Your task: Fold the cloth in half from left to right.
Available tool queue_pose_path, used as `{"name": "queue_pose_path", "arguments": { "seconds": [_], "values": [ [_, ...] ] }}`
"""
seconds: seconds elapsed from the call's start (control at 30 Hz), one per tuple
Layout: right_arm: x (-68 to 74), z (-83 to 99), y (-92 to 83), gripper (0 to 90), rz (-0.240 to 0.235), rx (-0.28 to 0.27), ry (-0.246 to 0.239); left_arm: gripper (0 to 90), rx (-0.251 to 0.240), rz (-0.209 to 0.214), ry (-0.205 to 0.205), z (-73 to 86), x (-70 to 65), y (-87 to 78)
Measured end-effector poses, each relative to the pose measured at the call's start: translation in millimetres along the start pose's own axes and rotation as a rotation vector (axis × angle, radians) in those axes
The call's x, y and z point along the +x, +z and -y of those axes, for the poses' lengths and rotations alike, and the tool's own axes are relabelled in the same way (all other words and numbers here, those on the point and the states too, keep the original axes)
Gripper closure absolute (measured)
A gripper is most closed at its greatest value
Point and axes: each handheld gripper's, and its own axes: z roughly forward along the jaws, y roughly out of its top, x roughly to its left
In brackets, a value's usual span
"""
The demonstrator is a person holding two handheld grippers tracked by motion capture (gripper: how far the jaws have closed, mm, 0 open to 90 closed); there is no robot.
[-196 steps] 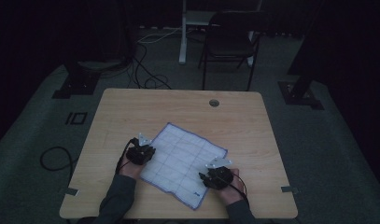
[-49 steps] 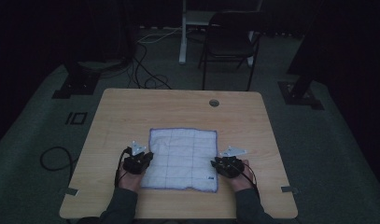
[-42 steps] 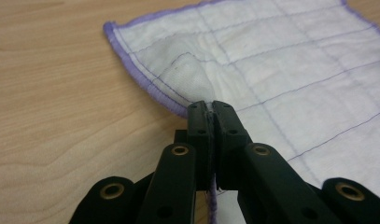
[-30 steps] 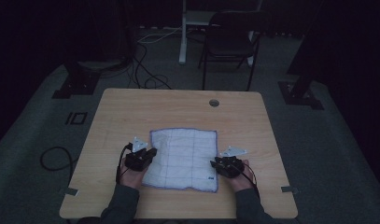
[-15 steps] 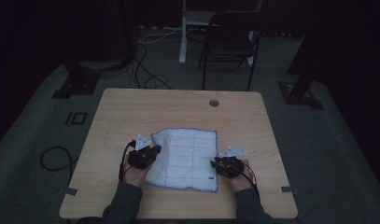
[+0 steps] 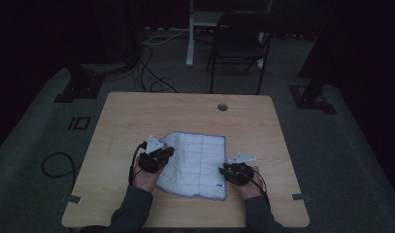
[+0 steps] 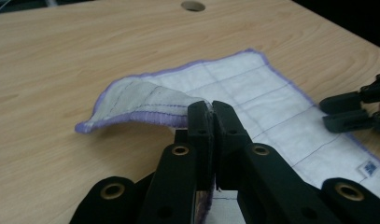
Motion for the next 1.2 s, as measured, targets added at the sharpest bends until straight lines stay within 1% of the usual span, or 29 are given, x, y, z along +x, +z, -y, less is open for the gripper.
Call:
{"name": "queue_pose_path", "arguments": {
  "seconds": [0.2, 0.23, 0.3, 0.37, 0.47, 0.87, 1.2],
  "values": [
    [0.1, 0.0, 0.0, 69.3, 0.000, 0.000, 0.000, 87.6, -0.011, 0.013, 0.014, -7.4, -6.1, 1.5],
    [0.1, -0.1, 0.0, 69.3, -0.001, 0.000, 0.000, 87.6, -0.011, 0.019, 0.023, -10.1, -8.3, 1.9],
    [0.1, 0.0, 0.0, 69.3, -0.001, 0.001, 0.000, 87.6, -0.011, 0.019, 0.023, -10.1, -8.3, 1.9],
    [0.2, 0.0, 0.0, 69.3, 0.000, 0.001, 0.000, 87.7, -0.017, 0.029, 0.032, -14.1, -13.0, 3.6],
    [0.3, 0.0, 0.0, 69.3, 0.000, 0.001, 0.001, 87.7, -0.018, 0.035, 0.039, -16.6, -16.4, 5.5],
    [0.1, -0.1, 0.2, 69.2, 0.002, -0.001, -0.003, 87.8, -0.021, 0.058, 0.056, -23.1, -24.5, 9.3],
    [0.3, -0.1, 0.0, 69.2, 0.000, 0.001, 0.001, 87.8, -0.012, 0.080, 0.075, -27.7, -34.0, 17.6]
  ]
}}
